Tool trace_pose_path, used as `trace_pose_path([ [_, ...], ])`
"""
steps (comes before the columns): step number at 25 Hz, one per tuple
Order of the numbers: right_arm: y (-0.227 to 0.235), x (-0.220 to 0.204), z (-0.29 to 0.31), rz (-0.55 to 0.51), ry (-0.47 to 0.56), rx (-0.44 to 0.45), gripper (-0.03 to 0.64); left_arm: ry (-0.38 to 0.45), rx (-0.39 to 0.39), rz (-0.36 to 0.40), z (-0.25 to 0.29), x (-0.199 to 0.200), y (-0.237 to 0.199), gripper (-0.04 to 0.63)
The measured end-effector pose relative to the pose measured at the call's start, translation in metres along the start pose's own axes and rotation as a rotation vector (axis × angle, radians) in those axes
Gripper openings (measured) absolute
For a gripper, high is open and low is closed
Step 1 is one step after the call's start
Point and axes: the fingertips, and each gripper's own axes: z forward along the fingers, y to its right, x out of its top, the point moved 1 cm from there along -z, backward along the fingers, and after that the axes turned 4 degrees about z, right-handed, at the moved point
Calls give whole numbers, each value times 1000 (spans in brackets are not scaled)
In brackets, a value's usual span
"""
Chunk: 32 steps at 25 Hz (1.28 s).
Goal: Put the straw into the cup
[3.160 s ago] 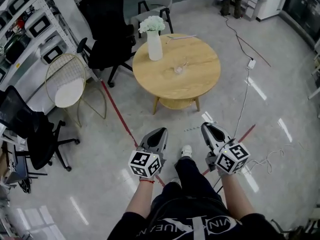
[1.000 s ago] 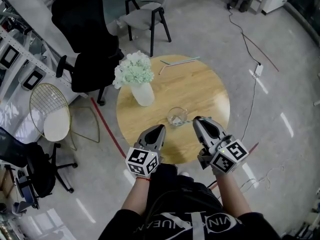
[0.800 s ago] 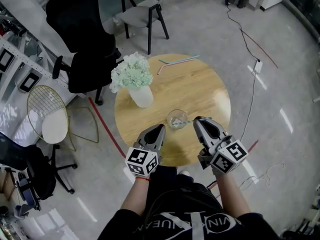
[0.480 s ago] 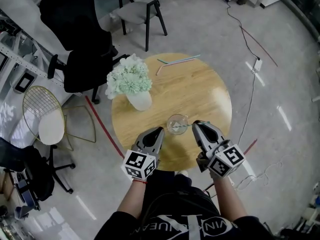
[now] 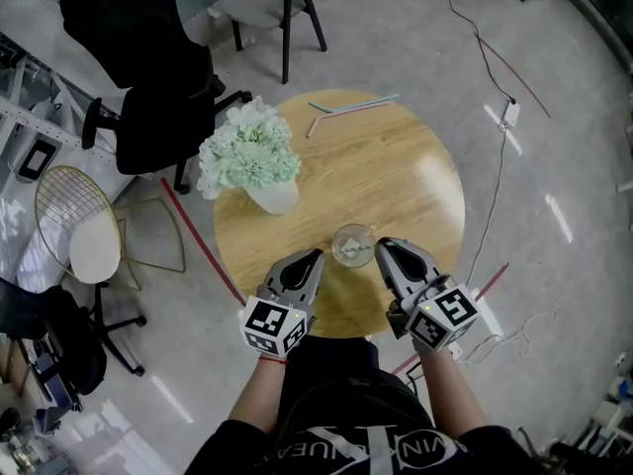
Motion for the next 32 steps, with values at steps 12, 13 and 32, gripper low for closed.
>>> trace_pose_path([
  [12,6,-11,8,1,-36,-14,21,0,-8,3,0,-2,0,17],
  [13,6,-11,8,-2,-35,-12,21,1,-9,2,0,-3,1,17],
  [32,14,-17,10,-5,-49,-4,21,5,8,-15,-3,-5,-1,17],
])
